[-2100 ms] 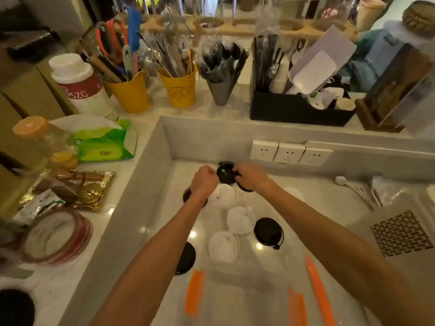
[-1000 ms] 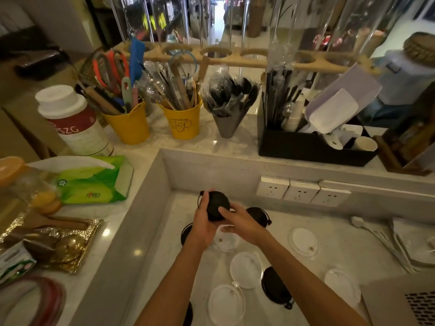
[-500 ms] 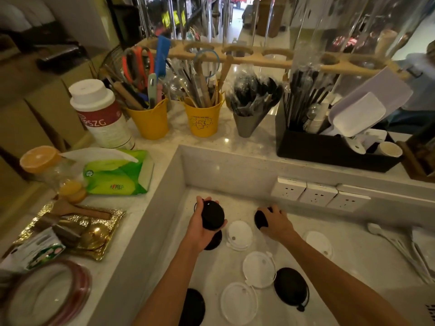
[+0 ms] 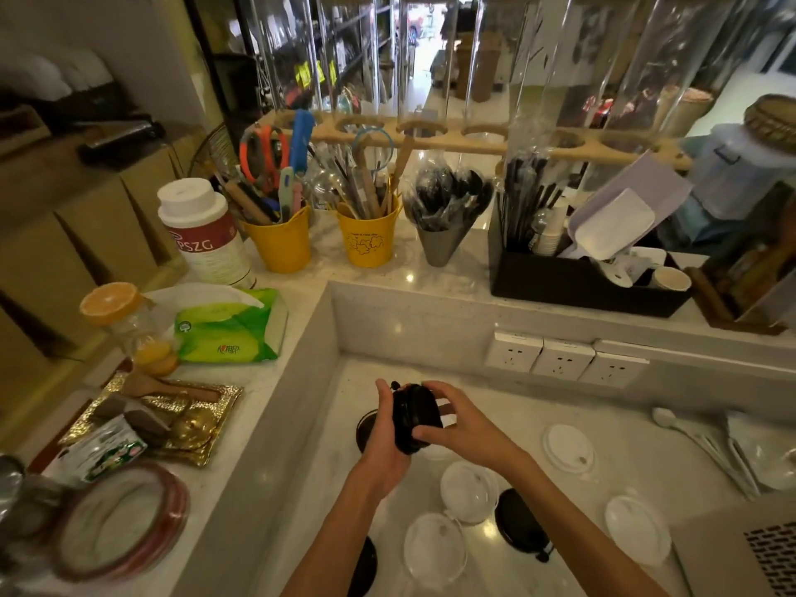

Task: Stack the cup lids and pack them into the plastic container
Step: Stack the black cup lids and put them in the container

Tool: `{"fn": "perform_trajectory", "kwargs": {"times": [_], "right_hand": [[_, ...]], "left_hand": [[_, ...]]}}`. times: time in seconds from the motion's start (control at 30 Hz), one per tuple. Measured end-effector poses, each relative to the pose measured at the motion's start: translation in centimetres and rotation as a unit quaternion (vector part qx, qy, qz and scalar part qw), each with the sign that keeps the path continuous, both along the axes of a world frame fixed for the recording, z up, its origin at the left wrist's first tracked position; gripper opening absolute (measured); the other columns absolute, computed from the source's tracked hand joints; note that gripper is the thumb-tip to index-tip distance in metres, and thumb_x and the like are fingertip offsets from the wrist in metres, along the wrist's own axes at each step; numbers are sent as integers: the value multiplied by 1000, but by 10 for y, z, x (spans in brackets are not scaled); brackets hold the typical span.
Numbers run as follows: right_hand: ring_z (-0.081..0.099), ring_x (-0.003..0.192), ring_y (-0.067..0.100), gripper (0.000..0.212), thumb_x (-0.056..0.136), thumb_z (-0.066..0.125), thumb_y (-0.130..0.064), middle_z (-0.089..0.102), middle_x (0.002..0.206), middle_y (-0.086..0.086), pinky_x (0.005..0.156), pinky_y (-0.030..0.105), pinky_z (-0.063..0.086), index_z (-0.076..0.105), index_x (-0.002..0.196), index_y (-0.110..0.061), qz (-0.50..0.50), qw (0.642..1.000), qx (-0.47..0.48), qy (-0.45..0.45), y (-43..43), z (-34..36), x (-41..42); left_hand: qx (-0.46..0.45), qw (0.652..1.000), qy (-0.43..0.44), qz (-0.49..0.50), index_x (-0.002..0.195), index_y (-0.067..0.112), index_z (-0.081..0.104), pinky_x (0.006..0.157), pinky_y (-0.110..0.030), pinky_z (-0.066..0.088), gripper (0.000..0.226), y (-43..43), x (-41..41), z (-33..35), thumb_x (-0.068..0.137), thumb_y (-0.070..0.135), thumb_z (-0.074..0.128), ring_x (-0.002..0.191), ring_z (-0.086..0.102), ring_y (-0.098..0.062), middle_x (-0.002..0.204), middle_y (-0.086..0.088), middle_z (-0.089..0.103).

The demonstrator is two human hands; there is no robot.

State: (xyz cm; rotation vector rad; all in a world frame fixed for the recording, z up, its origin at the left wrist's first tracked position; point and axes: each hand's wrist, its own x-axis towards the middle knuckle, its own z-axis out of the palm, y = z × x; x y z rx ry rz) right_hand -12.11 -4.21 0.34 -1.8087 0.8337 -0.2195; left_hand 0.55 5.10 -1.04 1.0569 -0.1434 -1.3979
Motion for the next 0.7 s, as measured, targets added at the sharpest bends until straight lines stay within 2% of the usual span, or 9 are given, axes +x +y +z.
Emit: {"fn": "perform_trajectory", "kwargs": {"times": [0.1, 0.17, 0.23, 0.3, 0.37, 0.43, 0.5, 0.6, 0.7], "right_hand": [[54, 120, 7, 68, 74, 82, -41, 46, 139, -11, 96, 31, 57, 43, 129, -51, -1, 1000, 0, -22, 15, 17, -12], [53, 121, 5, 64, 73, 82, -41, 45, 137, -15, 90, 23, 58, 43, 120, -62, 3, 999, 5, -38, 30, 26, -20], [52, 123, 7, 65, 77, 82, -34, 45, 138, -14, 85, 18, 58, 43, 122, -60, -4, 999, 4, -50, 44, 32, -30], [52, 125, 9, 67, 79, 82, -29, 45, 140, -11, 87, 19, 59, 45, 132, -48, -15, 999, 0, -51, 55, 39, -41], [51, 125, 9, 69, 80, 82, -27, 45, 142, -11, 90, 20, 58, 46, 137, -40, -19, 998, 0, -54, 65, 46, -53], [50, 126, 8, 67, 80, 82, -27, 44, 141, -15, 88, 18, 57, 46, 134, -46, -13, 998, 1, -60, 77, 51, -66], [49, 125, 5, 65, 81, 81, -27, 43, 138, -20, 83, 14, 56, 44, 125, -57, 0, 998, 2, -66, 88, 53, -77], [48, 123, 3, 65, 81, 80, -28, 43, 136, -20, 80, 12, 56, 41, 120, -62, 5, 998, -6, -55, 101, 54, -88], [48, 125, 4, 68, 82, 80, -28, 43, 138, -18, 87, 16, 56, 38, 121, -65, 12, 999, -27, -41, 109, 57, -95]], "left_hand": [[-14, 1000, -6, 8, 127, 24, 68, 85, -39, 62, 81, 9, -10, 13, 77, 81, 38, 118, 69, -27, 127, -12, 73], [-16, 1000, -14, 13, 120, 27, 73, 85, -42, 61, 73, 16, -20, 21, 79, 78, 43, 118, 69, -27, 125, -11, 74], [-16, 1000, -26, 8, 121, 26, 72, 82, -39, 62, 70, 23, -31, 28, 81, 75, 44, 116, 70, -25, 126, -10, 72], [-22, 999, -28, -2, 126, 25, 69, 78, -36, 63, 71, 32, -42, 33, 82, 74, 44, 113, 72, -22, 128, -10, 71], [-26, 999, -27, -8, 131, 24, 66, 83, -38, 62, 72, 43, -53, 35, 85, 74, 42, 117, 70, -23, 132, -11, 69], [-25, 999, -29, -14, 132, 26, 65, 90, -39, 60, 71, 54, -63, 35, 87, 74, 39, 123, 67, -24, 133, -10, 69], [-30, 999, -27, -23, 124, 30, 71, 86, -36, 61, 68, 63, -73, 33, 82, 76, 43, 118, 69, -21, 127, -6, 73], [-42, 998, -25, -39, 110, 32, 79, 81, -35, 62, 63, 74, -85, 31, 77, 76, 48, 110, 73, -18, 119, -4, 77], [-29, 998, -34, -49, 118, 26, 74, 86, -38, 61, 69, 79, -93, 33, 76, 75, 49, 114, 71, -21, 120, -6, 76]]}}
